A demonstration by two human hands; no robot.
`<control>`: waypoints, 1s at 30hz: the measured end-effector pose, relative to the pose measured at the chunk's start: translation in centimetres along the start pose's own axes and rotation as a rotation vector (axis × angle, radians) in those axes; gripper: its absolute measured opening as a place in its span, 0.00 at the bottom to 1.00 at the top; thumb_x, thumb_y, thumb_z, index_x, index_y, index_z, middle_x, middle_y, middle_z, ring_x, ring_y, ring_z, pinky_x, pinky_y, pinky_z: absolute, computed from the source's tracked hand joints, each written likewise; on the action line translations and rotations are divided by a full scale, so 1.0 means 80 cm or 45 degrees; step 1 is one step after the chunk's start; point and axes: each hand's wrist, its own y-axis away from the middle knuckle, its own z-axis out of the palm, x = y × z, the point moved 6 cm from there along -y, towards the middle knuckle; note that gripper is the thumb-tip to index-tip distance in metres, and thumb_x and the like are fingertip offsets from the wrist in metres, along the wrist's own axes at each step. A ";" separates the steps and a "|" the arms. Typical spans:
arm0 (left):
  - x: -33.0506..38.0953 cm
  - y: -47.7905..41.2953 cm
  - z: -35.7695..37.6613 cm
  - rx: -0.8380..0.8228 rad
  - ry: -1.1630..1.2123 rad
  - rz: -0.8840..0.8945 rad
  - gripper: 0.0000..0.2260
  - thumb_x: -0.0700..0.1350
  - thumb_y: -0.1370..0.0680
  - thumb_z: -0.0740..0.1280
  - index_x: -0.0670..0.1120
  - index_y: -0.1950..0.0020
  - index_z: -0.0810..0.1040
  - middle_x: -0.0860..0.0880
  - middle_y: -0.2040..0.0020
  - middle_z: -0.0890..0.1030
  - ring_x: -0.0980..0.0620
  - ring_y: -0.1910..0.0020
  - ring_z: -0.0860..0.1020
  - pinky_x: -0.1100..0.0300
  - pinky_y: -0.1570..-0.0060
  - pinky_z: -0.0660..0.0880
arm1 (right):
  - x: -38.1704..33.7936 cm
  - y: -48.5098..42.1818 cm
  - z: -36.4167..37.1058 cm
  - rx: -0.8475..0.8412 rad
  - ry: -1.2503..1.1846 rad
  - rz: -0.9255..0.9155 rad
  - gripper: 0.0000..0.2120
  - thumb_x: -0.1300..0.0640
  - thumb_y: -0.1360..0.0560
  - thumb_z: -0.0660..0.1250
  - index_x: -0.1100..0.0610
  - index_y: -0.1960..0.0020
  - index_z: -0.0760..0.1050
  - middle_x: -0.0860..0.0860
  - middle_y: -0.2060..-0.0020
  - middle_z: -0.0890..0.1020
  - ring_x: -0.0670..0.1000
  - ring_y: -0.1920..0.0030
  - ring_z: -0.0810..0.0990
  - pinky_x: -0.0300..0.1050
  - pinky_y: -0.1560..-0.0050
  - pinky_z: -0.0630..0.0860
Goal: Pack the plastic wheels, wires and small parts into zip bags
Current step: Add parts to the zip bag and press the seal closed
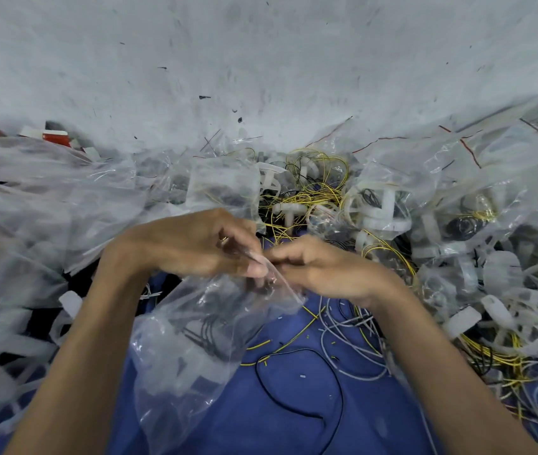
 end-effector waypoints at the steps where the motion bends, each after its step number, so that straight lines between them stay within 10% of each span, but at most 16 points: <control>1: 0.002 0.001 0.000 0.000 0.008 0.005 0.08 0.52 0.29 0.68 0.52 0.58 0.85 0.60 0.67 0.75 0.64 0.68 0.72 0.74 0.66 0.64 | 0.003 -0.005 0.007 -0.009 0.049 0.023 0.09 0.60 0.24 0.65 0.47 0.57 0.79 0.41 0.63 0.81 0.39 0.60 0.75 0.32 0.59 0.72; 5: 0.001 0.005 -0.005 0.017 0.022 0.000 0.10 0.53 0.30 0.68 0.50 0.58 0.85 0.60 0.67 0.76 0.64 0.67 0.73 0.73 0.64 0.65 | 0.006 -0.018 0.013 0.241 0.000 0.045 0.10 0.58 0.27 0.70 0.52 0.67 0.78 0.40 0.73 0.76 0.35 0.69 0.72 0.33 0.64 0.68; 10: -0.006 0.019 -0.009 -0.099 -0.017 -0.095 0.04 0.56 0.31 0.70 0.58 0.62 0.84 0.56 0.68 0.76 0.61 0.68 0.71 0.67 0.66 0.65 | 0.003 -0.010 0.058 -0.254 0.102 0.107 0.12 0.52 0.27 0.60 0.49 0.63 0.81 0.37 0.68 0.76 0.34 0.65 0.71 0.30 0.60 0.70; 12: -0.012 0.027 -0.015 -0.095 -0.023 -0.146 0.06 0.58 0.32 0.71 0.57 0.63 0.84 0.52 0.68 0.76 0.59 0.70 0.70 0.66 0.68 0.64 | 0.003 -0.022 0.042 -0.075 0.361 0.000 0.11 0.56 0.24 0.62 0.61 0.55 0.80 0.47 0.65 0.78 0.38 0.65 0.72 0.34 0.62 0.70; 17: -0.041 0.051 -0.028 -0.133 -0.062 -0.366 0.11 0.60 0.36 0.72 0.54 0.66 0.83 0.46 0.69 0.74 0.58 0.71 0.68 0.67 0.69 0.63 | 0.040 -0.047 -0.031 0.659 -0.089 0.068 0.08 0.66 0.22 0.60 0.61 0.50 0.78 0.54 0.64 0.82 0.45 0.68 0.79 0.34 0.70 0.72; 21: -0.056 0.051 -0.025 -0.163 -0.082 -0.527 0.05 0.57 0.38 0.74 0.58 0.68 0.83 0.54 0.70 0.79 0.62 0.72 0.72 0.70 0.70 0.66 | 0.073 -0.077 -0.021 0.583 0.447 0.156 0.08 0.61 0.27 0.69 0.59 0.48 0.81 0.54 0.51 0.83 0.51 0.50 0.79 0.41 0.48 0.73; 25: -0.061 0.045 -0.023 -0.156 -0.116 -0.556 0.05 0.53 0.35 0.76 0.60 0.69 0.83 0.53 0.68 0.82 0.62 0.70 0.74 0.70 0.68 0.67 | 0.097 -0.097 0.032 0.256 0.807 0.067 0.11 0.54 0.26 0.68 0.60 0.48 0.79 0.59 0.51 0.79 0.57 0.47 0.75 0.44 0.54 0.68; 30: -0.067 0.048 -0.022 -0.174 -0.051 -0.623 0.06 0.49 0.33 0.76 0.58 0.69 0.83 0.57 0.71 0.81 0.63 0.72 0.76 0.73 0.70 0.70 | 0.093 -0.096 0.029 0.510 1.138 0.060 0.10 0.55 0.23 0.61 0.56 0.46 0.76 0.55 0.50 0.76 0.58 0.46 0.74 0.48 0.60 0.70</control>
